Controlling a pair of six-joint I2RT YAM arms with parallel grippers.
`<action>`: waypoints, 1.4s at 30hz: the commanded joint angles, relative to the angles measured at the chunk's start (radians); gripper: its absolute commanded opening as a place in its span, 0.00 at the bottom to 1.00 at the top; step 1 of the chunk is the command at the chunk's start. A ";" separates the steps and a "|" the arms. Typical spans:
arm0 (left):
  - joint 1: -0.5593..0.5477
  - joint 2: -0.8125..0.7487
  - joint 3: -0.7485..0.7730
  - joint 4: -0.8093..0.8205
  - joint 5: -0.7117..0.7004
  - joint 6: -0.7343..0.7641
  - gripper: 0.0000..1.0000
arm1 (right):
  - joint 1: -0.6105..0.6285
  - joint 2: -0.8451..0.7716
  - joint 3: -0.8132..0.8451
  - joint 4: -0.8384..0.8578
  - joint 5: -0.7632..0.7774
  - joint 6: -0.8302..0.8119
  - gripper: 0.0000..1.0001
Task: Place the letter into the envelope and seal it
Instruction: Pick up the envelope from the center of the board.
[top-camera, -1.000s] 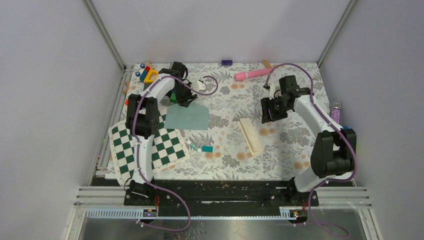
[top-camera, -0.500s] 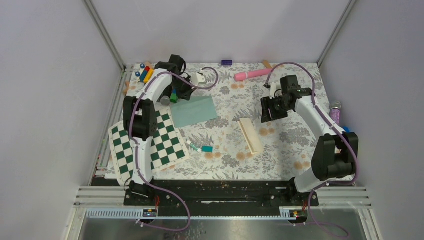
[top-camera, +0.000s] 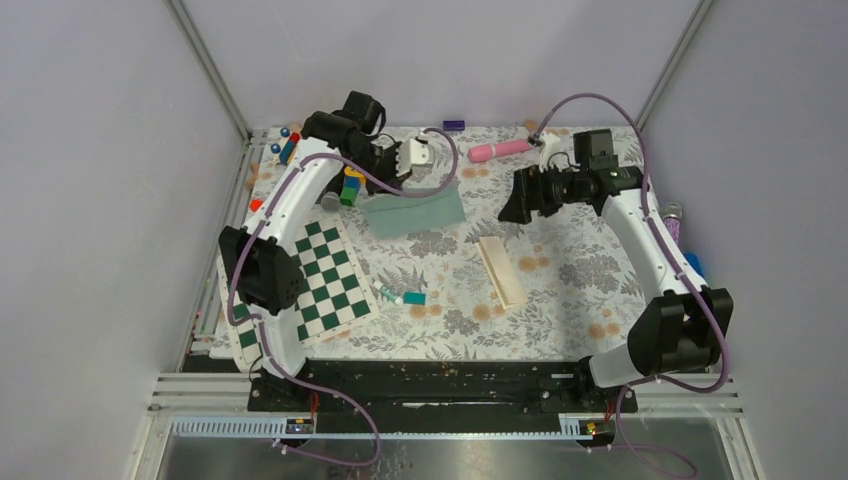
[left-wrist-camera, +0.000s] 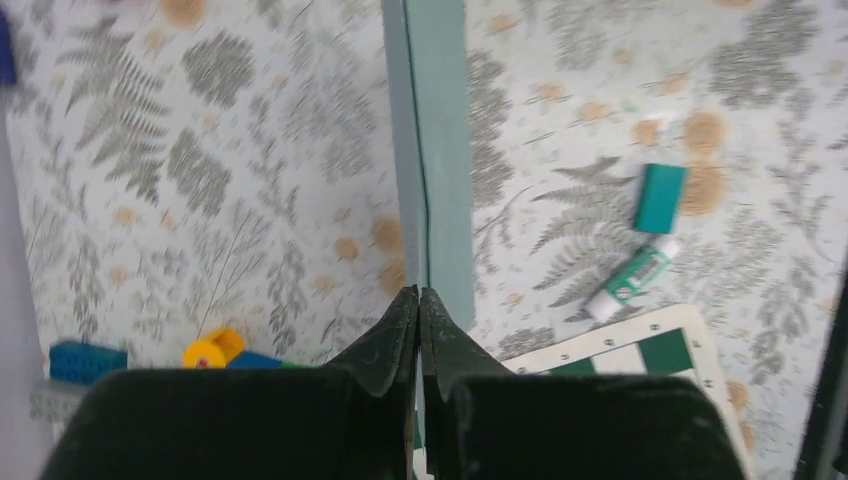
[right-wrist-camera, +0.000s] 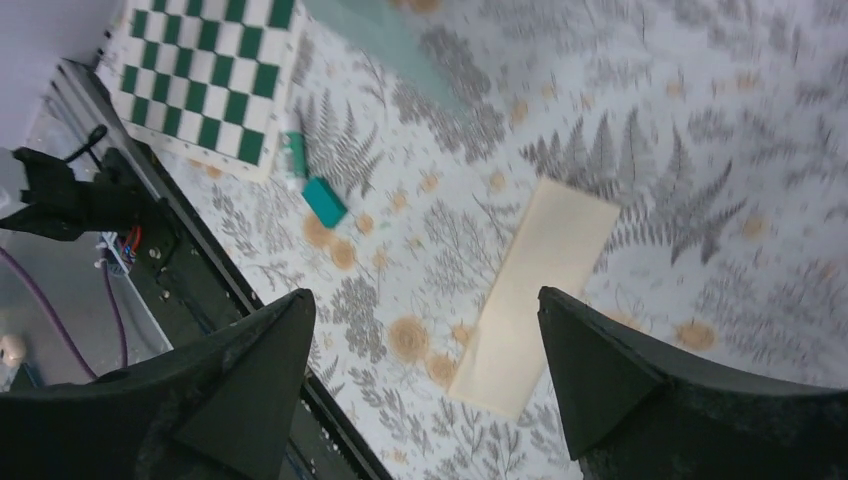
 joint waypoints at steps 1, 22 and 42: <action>-0.094 -0.086 0.007 -0.137 0.090 0.076 0.00 | 0.029 -0.052 0.094 0.146 -0.191 0.042 0.91; -0.210 -0.165 -0.016 -0.161 0.179 -0.009 0.00 | 0.325 0.002 0.040 0.125 -0.171 -0.146 0.87; -0.227 -0.161 -0.010 -0.176 0.149 -0.023 0.08 | 0.338 0.096 0.165 -0.057 -0.171 -0.197 0.04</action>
